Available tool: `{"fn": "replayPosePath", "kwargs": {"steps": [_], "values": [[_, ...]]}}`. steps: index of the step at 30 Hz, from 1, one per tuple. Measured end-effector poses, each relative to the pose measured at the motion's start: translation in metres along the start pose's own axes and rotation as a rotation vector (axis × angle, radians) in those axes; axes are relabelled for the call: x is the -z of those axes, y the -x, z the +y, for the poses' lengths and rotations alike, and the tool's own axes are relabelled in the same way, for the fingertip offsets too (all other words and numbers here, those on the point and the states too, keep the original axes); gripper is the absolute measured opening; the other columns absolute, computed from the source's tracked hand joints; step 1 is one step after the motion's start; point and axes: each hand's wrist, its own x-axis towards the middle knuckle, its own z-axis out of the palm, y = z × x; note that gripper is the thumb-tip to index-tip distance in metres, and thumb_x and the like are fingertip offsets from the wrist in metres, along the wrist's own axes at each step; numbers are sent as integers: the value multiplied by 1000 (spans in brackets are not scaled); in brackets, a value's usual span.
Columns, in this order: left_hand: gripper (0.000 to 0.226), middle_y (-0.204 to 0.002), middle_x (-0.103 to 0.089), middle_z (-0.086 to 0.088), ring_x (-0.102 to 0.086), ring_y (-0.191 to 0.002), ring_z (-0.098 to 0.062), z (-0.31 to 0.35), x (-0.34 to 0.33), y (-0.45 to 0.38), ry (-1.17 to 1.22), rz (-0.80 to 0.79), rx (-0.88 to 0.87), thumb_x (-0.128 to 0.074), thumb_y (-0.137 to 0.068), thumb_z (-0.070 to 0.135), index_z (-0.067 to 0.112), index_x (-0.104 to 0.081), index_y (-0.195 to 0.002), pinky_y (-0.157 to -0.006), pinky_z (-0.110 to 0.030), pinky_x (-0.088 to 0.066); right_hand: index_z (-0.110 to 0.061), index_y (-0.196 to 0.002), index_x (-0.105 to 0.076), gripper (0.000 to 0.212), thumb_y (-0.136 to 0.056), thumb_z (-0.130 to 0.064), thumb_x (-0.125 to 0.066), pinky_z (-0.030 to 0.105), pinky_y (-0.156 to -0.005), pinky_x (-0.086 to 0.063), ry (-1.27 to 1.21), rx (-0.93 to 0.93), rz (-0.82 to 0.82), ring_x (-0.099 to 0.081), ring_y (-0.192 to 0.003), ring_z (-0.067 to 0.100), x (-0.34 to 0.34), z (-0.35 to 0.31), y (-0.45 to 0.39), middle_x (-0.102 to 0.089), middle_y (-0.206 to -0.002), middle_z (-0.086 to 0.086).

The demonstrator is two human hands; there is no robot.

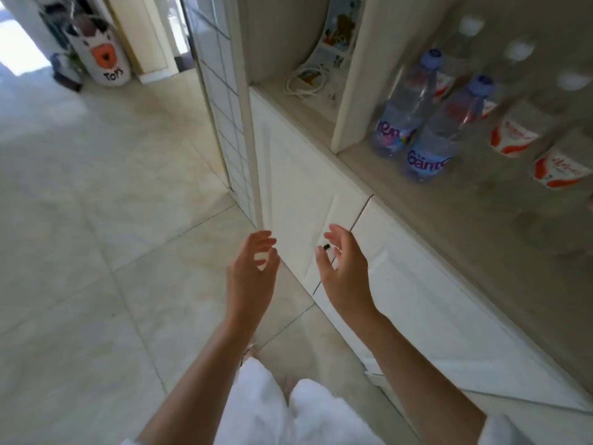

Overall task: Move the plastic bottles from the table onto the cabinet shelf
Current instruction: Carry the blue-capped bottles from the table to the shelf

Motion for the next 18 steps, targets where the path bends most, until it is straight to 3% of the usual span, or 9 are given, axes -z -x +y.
{"fn": "replayPosePath", "kwargs": {"steps": [4, 13, 18], "values": [[24, -94, -69, 12, -68, -86, -2, -24, 54, 38, -93, 132, 64, -61, -89, 5, 19, -63, -109, -74, -23, -57, -12, -131, -47, 39, -93, -18, -54, 30, -103, -44, 8, 42, -148, -54, -117, 10, -34, -11, 24, -58, -125, 1], [19, -86, -71, 3, -68, -75, -10, -95, 217, 146, -229, 543, 316, -63, -87, 3, 11, -66, -105, -71, -27, -57, -6, -125, -53, 36, -91, -12, -57, 29, -97, -47, 36, 254, -549, -59, -106, 13, -166, -82, 117, -63, -113, 6], [16, -84, -68, 6, -63, -70, -1, -127, 305, 208, -290, 676, 463, -63, -89, 6, 12, -66, -103, -66, -10, -50, -6, -126, -52, 37, -91, -14, -58, 31, -96, -49, 37, 369, -754, -60, -104, 15, -246, -127, 190, -64, -110, 6]]}}
